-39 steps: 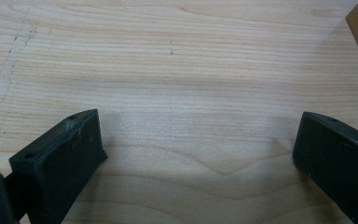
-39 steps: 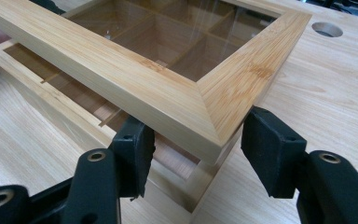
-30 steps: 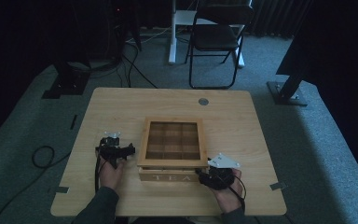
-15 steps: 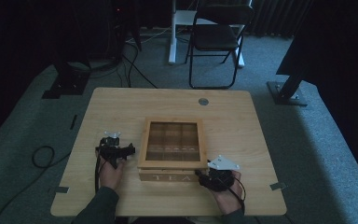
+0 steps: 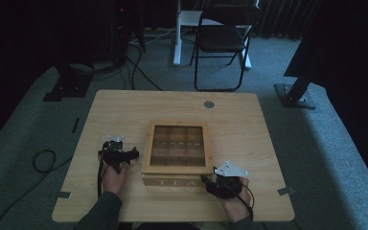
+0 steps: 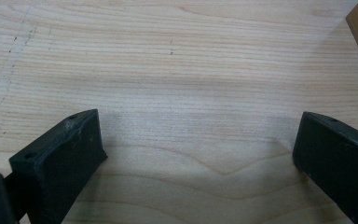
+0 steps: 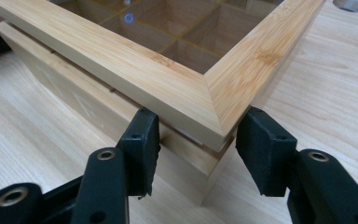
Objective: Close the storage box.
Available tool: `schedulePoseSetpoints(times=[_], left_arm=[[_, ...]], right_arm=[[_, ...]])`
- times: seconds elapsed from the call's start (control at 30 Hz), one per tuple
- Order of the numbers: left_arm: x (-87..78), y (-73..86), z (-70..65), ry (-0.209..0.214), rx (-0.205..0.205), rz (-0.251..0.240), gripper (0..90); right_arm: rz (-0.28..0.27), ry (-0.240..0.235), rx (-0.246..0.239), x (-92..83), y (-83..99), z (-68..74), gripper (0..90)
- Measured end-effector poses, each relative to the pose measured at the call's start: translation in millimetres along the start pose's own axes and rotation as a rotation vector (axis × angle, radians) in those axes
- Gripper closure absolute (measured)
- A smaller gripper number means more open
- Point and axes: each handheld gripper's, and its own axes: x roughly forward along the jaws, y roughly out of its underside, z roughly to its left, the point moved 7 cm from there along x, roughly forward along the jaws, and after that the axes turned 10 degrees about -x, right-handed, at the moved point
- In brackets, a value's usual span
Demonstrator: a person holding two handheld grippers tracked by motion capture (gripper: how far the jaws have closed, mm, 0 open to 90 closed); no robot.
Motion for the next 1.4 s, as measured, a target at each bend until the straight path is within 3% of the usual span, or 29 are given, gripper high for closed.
schedulePoseSetpoints(times=[1.1,1.23,1.4], left_arm=[[0.0,0.0,0.0,0.000,0.000,0.000,1.7],[0.0,0.0,0.0,0.000,0.000,0.000,1.6],[0.0,0.0,0.0,0.000,0.000,0.000,1.7]], right_arm=[[0.022,-0.011,0.003,-2.1,14.1,3.8,50.9],[-0.018,-0.018,0.014,-7.9,11.4,1.7,51.4],[-0.038,0.008,0.025,-14.4,9.4,-6.0,51.5]])
